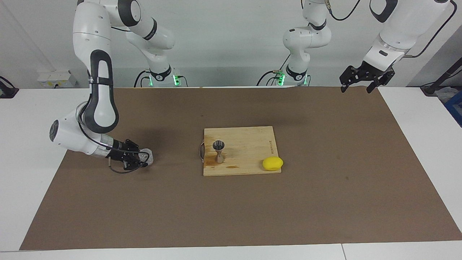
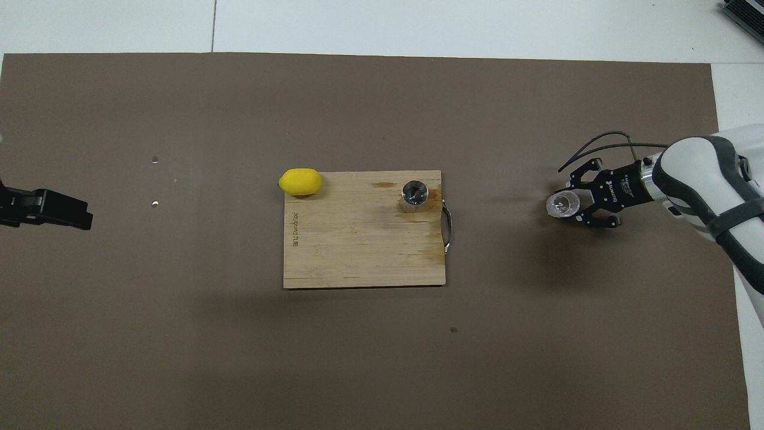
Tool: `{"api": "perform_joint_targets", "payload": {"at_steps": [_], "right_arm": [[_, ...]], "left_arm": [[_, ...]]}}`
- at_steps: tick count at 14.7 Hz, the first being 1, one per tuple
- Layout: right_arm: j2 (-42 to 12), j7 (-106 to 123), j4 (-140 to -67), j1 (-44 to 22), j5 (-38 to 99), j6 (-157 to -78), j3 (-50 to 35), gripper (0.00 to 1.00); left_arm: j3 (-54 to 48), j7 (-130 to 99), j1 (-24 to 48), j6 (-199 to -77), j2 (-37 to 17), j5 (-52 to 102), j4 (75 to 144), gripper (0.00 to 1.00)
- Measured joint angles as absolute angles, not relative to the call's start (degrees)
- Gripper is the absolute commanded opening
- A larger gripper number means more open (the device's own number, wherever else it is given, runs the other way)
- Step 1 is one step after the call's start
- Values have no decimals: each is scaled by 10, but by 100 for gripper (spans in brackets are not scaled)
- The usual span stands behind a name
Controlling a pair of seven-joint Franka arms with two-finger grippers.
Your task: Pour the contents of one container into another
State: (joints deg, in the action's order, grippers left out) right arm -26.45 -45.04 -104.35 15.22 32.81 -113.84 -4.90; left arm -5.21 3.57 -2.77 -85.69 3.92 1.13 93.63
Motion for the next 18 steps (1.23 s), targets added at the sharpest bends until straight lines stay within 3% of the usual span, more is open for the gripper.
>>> {"api": "perform_joint_targets", "payload": {"at_steps": [2,7,15,18], "right_arm": [[-257,-450,-1041,154,327,-1140,-49,97],[-178,-443,-1037,144,266,-1137,-54,99],[-97,-340,-1038,18,59,-1114,-57,99],[-66,-310,-1036,-1,21,-1109,-58,99]], "left_arm": [[-52,36,-28,-857,39,11,936,100],[-52,36,-28,-857,39,11,936,100],[-52,36,-28,-857,39,11,936,100],[-52,36,-28,-857,39,11,936,100]]}}
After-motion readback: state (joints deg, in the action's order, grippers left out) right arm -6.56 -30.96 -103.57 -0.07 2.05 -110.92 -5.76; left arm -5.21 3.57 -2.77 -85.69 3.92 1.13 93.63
